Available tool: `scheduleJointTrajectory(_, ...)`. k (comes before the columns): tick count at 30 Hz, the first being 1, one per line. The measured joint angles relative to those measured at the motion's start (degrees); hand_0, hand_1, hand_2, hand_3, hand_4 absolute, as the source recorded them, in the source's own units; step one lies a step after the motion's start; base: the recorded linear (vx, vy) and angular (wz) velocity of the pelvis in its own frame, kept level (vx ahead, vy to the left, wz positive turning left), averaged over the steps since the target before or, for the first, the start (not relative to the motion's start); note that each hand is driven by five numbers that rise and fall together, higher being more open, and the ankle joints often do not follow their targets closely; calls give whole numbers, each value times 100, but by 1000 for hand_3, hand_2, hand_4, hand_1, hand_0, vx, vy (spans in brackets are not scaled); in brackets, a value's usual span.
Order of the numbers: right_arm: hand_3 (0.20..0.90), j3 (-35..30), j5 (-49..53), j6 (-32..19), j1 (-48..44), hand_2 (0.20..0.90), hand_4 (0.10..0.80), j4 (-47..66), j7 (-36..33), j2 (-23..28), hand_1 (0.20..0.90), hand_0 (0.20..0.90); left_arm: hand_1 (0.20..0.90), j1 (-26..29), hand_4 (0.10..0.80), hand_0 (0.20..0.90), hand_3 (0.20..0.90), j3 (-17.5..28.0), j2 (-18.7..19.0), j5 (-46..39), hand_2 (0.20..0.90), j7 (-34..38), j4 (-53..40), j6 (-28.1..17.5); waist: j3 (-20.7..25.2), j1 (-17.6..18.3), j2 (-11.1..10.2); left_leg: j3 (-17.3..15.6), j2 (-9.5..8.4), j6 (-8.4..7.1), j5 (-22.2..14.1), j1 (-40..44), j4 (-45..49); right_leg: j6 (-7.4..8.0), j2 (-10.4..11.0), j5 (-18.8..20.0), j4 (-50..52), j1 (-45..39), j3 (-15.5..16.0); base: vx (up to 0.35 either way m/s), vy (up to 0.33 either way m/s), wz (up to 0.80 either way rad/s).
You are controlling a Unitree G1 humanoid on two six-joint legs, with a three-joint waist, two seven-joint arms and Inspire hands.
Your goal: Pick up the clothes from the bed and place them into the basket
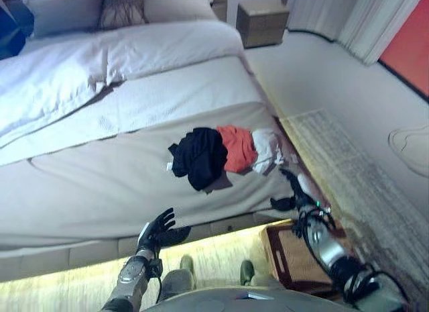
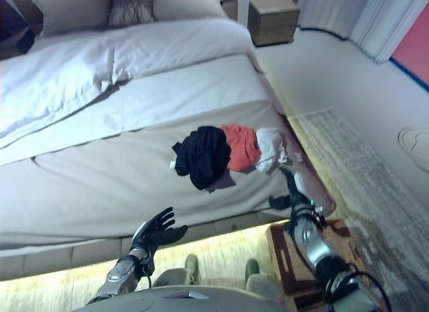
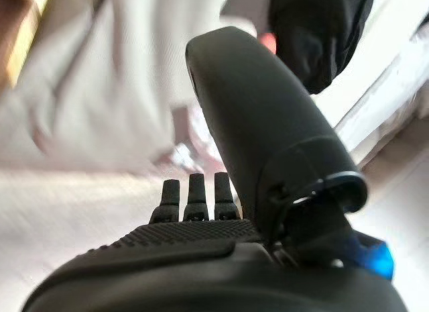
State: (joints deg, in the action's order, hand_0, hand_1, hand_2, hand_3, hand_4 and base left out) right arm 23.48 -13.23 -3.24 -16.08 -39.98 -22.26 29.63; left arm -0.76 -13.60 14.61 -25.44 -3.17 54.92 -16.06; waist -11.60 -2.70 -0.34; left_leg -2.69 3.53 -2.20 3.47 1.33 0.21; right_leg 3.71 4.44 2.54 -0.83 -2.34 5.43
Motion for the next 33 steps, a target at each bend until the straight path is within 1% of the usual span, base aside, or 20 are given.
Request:
scheduleJointTrajectory(2, 900, 53, -190, 190, -433, 900, 800, 20, -12, 97, 900, 900, 900, 39, 800, 900, 900, 22, 67, -106, 900, 72, 1, 2, -46, -36, -53, 34, -20, 15, 13, 7, -48, 0, 11, 0, -1, -4, 40, -5, -4, 19)
scheduleJointTrajectory(3, 900, 182, -314, 391, -905, 900, 800, 19, 16, 162, 900, 900, 900, 103, 800, 900, 900, 42, 135, -167, 900, 81, 0, 8, -105, -57, -88, 114, -45, 19, 20, -60, -39, 0, 13, 0, 3, -3, 114, -24, -6, 23)
scheduleJointTrajectory(4, 900, 250, -354, 471, -1077, 900, 800, 20, 21, 200, 900, 900, 900, 141, 800, 900, 900, 38, 157, -167, 900, 84, 1, 10, -114, -58, -101, 152, -49, 19, 20, -97, -18, 0, 16, 0, 2, 13, 147, -63, 14, 31)
scheduleJointTrajectory(5, 900, 436, -430, 626, -1492, 900, 800, 18, 68, 308, 900, 900, 900, 242, 800, 900, 900, 38, 172, -166, 900, 87, 0, 7, -182, -144, -106, 200, -60, 16, 30, -177, 69, 0, 32, -2, 24, 48, 192, -50, 30, 18)
scheduleJointTrajectory(7, 900, 607, -621, 722, -2018, 900, 800, -10, 164, 436, 900, 900, 900, 405, 800, 900, 900, 31, 177, -169, 900, 90, -7, 2, -329, -276, -91, 252, -83, 8, 25, -330, 239, 23, 63, -21, 141, 155, 235, -96, 41, 17)
scheduleJointTrajectory(8, 900, 724, -651, 738, -2379, 900, 800, -41, 245, 523, 900, 900, 900, 521, 800, 900, 900, 22, 179, -175, 900, 91, -18, 0, -445, -320, -81, 331, -105, 1, 26, -470, 348, 15, 76, -70, 278, 262, 313, -201, 47, 28)
scheduleJointTrajectory(9, 900, 894, -659, 796, -2714, 900, 800, -70, 293, 605, 900, 900, 900, 608, 800, 900, 900, -19, 192, -222, 900, 105, -69, -13, -541, -344, -79, 388, -126, -12, 20, -629, 477, -27, 88, -128, 472, 437, 338, -187, 33, 26)
scheduleJointTrajectory(10, 900, 946, -674, 823, -2849, 900, 800, -78, 312, 627, 900, 900, 900, 637, 800, 900, 900, -24, 194, -233, 900, 105, -105, -15, -585, -397, -72, 413, -139, -10, 42, -715, 537, -26, 84, -169, 566, 517, 356, -181, 31, 28)
scheduleJointTrajectory(11, 900, 1224, -790, 912, -3524, 900, 800, -321, 368, 704, 900, 900, 900, 764, 800, 900, 900, -116, 233, -398, 900, 107, -382, -43, -816, -496, -61, 470, -172, -35, 8, -1134, 944, -105, 161, -389, 1144, 970, 420, -87, 23, 27)
scheduleJointTrajectory(13, 900, 1354, -844, 974, -4110, 900, 800, -738, 419, 748, 900, 900, 900, 1011, 800, 900, 900, -236, 237, -537, 900, 99, -569, -42, -1117, -695, -63, 582, -258, -35, -67, -1491, 1301, -170, 294, -666, 1824, 1413, 479, -70, 22, 36)
scheduleJointTrajectory(15, 900, 1374, -866, 1051, -4373, 900, 800, -833, 523, 745, 900, 900, 900, 1067, 800, 900, 900, -240, 263, -842, 900, 61, -951, -44, -1433, -897, -61, 633, -363, -17, -232, -1675, 1633, -218, 444, -970, 2408, 1691, 499, -63, 24, 28)
scheduleJointTrajectory(16, 900, 1423, -862, 1061, -4422, 900, 800, -843, 528, 745, 900, 900, 900, 1065, 800, 900, 900, -254, 278, -919, 900, 50, -1043, -45, -1475, -949, -51, 649, -383, -5, -287, -1751, 1750, -230, 484, -1044, 2552, 1768, 510, -38, 29, 16)
scheduleJointTrajectory(18, 900, 1619, -862, 1062, -4617, 900, 800, -928, 557, 740, 900, 900, 900, 1007, 800, 900, 900, -358, 393, -1183, 900, 22, -1449, -82, -1629, -1072, 18, 728, -478, 10, -481, -2090, 2224, -260, 587, -1275, 3049, 2064, 527, -42, 48, 21)
scheduleJointTrajectory(19, 900, 1735, -859, 1064, -4738, 900, 800, -999, 568, 746, 900, 900, 900, 938, 800, 900, 900, -420, 459, -1267, 900, 22, -1665, -117, -1698, -1134, 52, 759, -520, 23, -550, -2272, 2467, -248, 641, -1362, 3280, 2225, 525, 8, 42, 23)
scheduleJointTrajectory(21, 900, 1806, -852, 1099, -4972, 900, 800, -1190, 658, 744, 900, 900, 900, 934, 800, 900, 900, -477, 499, -1387, 900, 6, -1967, -219, -1827, -1205, 142, 800, -606, 39, -761, -2660, 2911, -290, 769, -1585, 3769, 2595, 534, 37, 38, 21)
scheduleJointTrajectory(22, 900, 1829, -840, 1125, -4979, 900, 800, -1193, 735, 744, 900, 900, 900, 928, 800, 900, 900, -476, 505, -1493, 900, 22, -2042, -222, -1866, -1291, 180, 819, -657, 37, -782, -2826, 3144, -274, 807, -1644, 3995, 2738, 502, -27, 51, 18)
scheduleJointTrajectory(25, 900, 2030, -832, 1177, -5009, 900, 800, -1257, 827, 743, 900, 900, 900, 824, 800, 900, 900, -478, 591, -1690, 900, 120, -2274, -267, -1931, -1290, 234, 863, -775, 64, -910, -3135, 3483, -275, 965, -1831, 4416, 3015, 513, -35, 49, 20)
scheduleJointTrajectory(28, 900, 2032, -834, 1297, -5118, 900, 800, -1470, 913, 743, 900, 900, 900, 755, 800, 900, 900, -475, 671, -1806, 900, 251, -2540, -301, -1992, -1319, 315, 896, -888, 80, -966, -3471, 3811, -275, 1098, -1970, 4812, 3328, 507, -12, 34, 17)
scheduleJointTrajectory(30, 900, 2037, -836, 1347, -5199, 900, 800, -1623, 921, 742, 900, 900, 900, 729, 800, 900, 900, -464, 692, -1876, 900, 298, -2584, -336, -2022, -1361, 371, 922, -915, 76, -1035, -3700, 4038, -258, 1117, -2027, 5024, 3533, 488, -33, 24, 9)
scheduleJointTrajectory(33, 900, 2048, -849, 1483, -5448, 900, 800, -1843, 972, 749, 900, 900, 900, 590, 800, 900, 900, -469, 827, -2002, 900, 307, -2931, -382, -2027, -1374, 381, 977, -969, 87, -1070, -4209, 4411, -291, 1183, -2140, 5436, 4032, 479, -31, -3, 12)
